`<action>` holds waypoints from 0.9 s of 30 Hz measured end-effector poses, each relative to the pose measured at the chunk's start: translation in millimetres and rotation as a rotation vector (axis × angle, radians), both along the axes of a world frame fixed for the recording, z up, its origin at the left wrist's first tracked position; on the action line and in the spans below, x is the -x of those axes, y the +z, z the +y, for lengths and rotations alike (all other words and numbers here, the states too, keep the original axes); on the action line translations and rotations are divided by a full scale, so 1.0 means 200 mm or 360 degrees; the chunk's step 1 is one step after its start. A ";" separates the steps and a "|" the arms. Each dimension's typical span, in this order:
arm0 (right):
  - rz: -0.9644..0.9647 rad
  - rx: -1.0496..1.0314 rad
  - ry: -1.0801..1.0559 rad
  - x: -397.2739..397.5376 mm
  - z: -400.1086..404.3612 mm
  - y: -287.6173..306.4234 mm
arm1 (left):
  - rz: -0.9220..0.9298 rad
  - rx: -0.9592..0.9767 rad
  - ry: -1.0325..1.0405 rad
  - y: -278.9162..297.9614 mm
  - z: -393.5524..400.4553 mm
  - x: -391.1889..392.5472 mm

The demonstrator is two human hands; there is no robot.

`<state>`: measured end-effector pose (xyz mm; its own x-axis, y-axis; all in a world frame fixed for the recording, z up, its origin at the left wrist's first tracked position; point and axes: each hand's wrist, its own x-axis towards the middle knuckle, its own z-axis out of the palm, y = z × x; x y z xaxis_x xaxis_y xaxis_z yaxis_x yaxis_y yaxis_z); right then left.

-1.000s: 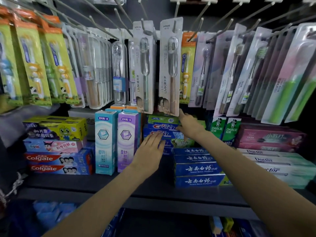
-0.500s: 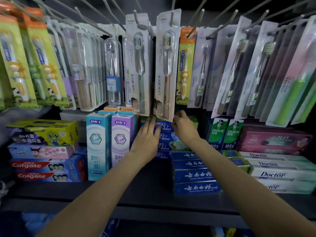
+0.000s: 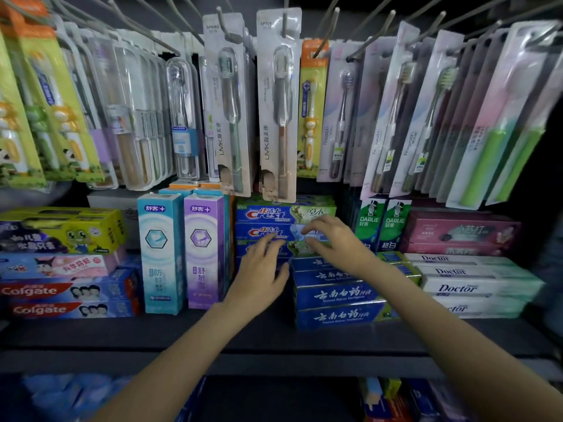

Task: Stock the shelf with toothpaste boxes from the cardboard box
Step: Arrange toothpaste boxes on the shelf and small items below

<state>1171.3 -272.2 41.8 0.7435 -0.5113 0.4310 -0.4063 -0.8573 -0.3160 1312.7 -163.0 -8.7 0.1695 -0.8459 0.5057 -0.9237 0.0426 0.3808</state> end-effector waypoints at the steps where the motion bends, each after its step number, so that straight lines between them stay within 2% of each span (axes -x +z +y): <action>1: 0.0095 -0.0116 0.0014 0.04 0.00 0.02 | 0.0313 -0.0059 -0.0086 -0.01 0.02 0.02; 3: 0.0399 -0.0322 0.0028 0.12 -0.01 0.04 | 0.0969 -0.0327 -0.0281 -0.03 0.04 0.04; 4: 0.0591 -0.0382 0.0017 0.15 -0.02 0.04 | 0.1143 -0.0474 -0.0333 -0.05 0.04 0.05; 7: 0.1184 -0.0201 -0.0097 0.21 -0.05 0.02 | 0.1158 -0.0732 -0.0451 -0.10 0.03 0.09; 10: 0.1393 0.0013 -0.0190 0.25 -0.06 -0.02 | 0.1128 -0.0672 -0.0478 -0.11 0.01 0.13; 14: 0.1263 0.0064 -0.0258 0.29 -0.04 -0.06 | 0.1199 -0.0664 -0.0292 -0.11 -0.04 0.10; 21: 0.1078 0.0035 -0.0287 0.24 -0.03 -0.10 | 0.1250 -0.0795 -0.0246 -0.06 -0.07 0.01; 24: 0.0887 -0.0001 -0.0263 0.24 -0.01 -0.10 | 0.1251 -0.0847 -0.0181 -0.05 -0.07 -0.06; 27: 0.0490 -0.0177 -0.0354 0.31 0.00 -0.11 | 0.1381 -0.0802 -0.0218 -0.06 -0.05 -0.09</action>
